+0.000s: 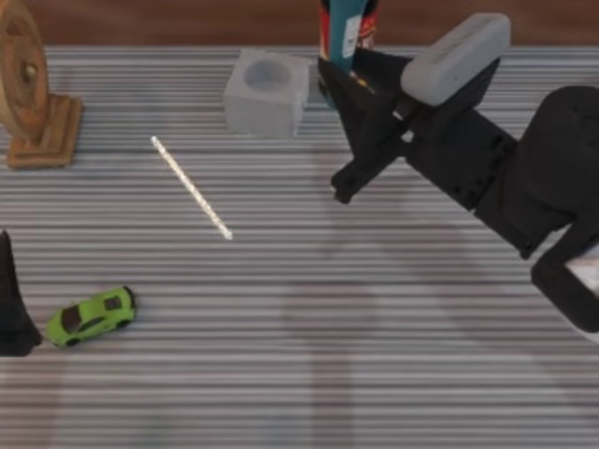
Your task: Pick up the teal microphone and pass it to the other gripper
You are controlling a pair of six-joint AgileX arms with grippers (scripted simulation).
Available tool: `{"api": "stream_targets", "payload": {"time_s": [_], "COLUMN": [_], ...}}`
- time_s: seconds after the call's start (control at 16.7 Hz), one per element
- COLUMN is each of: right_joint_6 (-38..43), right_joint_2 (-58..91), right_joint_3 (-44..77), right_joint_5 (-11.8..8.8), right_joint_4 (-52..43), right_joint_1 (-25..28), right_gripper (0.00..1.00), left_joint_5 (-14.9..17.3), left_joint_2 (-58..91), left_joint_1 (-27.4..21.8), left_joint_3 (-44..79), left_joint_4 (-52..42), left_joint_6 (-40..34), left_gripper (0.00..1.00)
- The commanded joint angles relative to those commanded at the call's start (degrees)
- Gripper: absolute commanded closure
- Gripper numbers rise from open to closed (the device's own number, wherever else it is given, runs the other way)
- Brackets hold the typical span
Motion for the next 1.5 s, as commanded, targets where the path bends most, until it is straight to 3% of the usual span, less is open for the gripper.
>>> {"api": "stream_targets", "payload": {"time_s": [0.24, 0.78, 1.02, 1.2, 1.5], "right_joint_6": [0.0, 0.0, 0.0, 0.0, 0.0], "right_joint_2": [0.0, 0.0, 0.0, 0.0, 0.0], "right_joint_3": [0.0, 0.0, 0.0, 0.0, 0.0], "right_joint_5": [0.0, 0.0, 0.0, 0.0, 0.0], "right_joint_4": [0.0, 0.0, 0.0, 0.0, 0.0], "right_joint_1": [0.0, 0.0, 0.0, 0.0, 0.0], "right_gripper": [1.00, 1.00, 1.00, 1.00, 1.00], "left_joint_5": [7.9, 33.1, 41.8, 45.1, 45.4], "left_joint_2": [11.1, 52.8, 65.4, 70.4, 70.7], "left_joint_1": [-2.7, -11.3, -14.3, -15.5, -15.3], "left_joint_3": [7.6, 30.6, 38.9, 42.4, 42.6], "left_joint_4": [4.4, 17.4, 22.3, 24.4, 24.5], "left_joint_6": [1.1, 4.4, 5.6, 6.3, 6.3], "left_gripper": [0.00, 0.00, 0.00, 0.00, 0.00]}}
